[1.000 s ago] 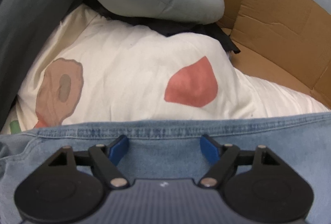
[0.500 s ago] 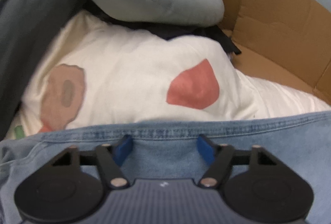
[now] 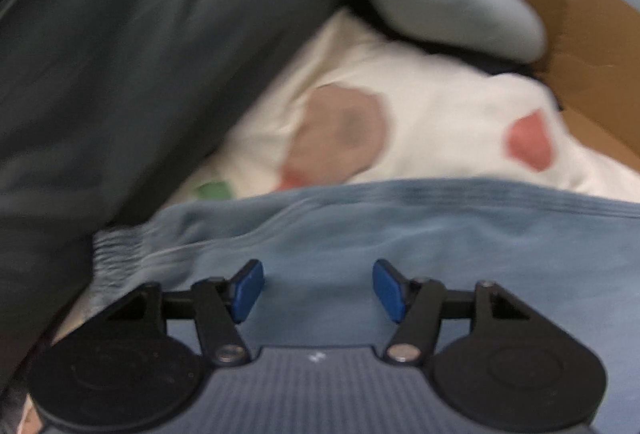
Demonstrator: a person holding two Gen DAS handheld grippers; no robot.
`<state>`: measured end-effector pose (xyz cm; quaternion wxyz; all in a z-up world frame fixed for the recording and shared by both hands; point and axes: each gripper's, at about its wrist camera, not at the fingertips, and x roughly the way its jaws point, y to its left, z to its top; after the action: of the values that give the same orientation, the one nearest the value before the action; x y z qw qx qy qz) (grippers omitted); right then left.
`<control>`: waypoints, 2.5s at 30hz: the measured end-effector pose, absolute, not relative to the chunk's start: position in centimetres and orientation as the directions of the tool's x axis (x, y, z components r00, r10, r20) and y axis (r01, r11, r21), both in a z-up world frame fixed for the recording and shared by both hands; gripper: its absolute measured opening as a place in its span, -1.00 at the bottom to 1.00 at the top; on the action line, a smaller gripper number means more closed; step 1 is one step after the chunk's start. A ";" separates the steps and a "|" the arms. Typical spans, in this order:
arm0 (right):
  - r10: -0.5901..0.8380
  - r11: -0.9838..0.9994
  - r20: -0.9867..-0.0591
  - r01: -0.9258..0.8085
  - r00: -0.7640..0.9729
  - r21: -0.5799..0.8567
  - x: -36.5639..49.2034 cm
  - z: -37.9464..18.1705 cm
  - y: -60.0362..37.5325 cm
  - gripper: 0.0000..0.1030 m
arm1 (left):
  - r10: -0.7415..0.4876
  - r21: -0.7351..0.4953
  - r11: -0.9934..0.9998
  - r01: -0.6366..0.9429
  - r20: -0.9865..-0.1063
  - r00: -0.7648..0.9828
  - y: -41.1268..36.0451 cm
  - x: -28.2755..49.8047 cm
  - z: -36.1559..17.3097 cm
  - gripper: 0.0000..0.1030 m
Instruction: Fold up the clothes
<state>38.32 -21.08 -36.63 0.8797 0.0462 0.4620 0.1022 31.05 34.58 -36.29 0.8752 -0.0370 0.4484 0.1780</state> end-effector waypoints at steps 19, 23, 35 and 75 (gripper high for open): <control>0.142 0.988 -0.849 -0.124 0.509 0.091 42.9 -40.5 -14.4 0.03 | 0.258 0.034 0.917 -0.396 -0.810 0.527 38.9 34.9 -39.0 0.39; 0.099 0.994 -0.845 -0.087 0.526 0.062 44.7 -40.8 -13.6 0.04 | 0.258 0.036 0.917 -0.397 -0.812 0.524 38.8 35.2 -38.6 0.26; 0.081 0.995 -0.858 0.014 0.507 0.103 48.8 -39.8 -13.8 0.08 | 0.129 0.007 0.979 -0.205 -0.797 0.590 28.3 34.1 -35.4 0.09; 0.173 0.983 -0.822 -0.143 0.542 0.113 49.5 -40.8 -0.7 0.20 | 0.161 0.018 0.976 -0.218 -0.731 0.663 30.2 33.3 -36.5 -0.11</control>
<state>49.55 -0.69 -40.76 0.8779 0.0162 0.4701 0.0901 33.28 30.22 -36.48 0.9112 -0.0354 0.3970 0.1040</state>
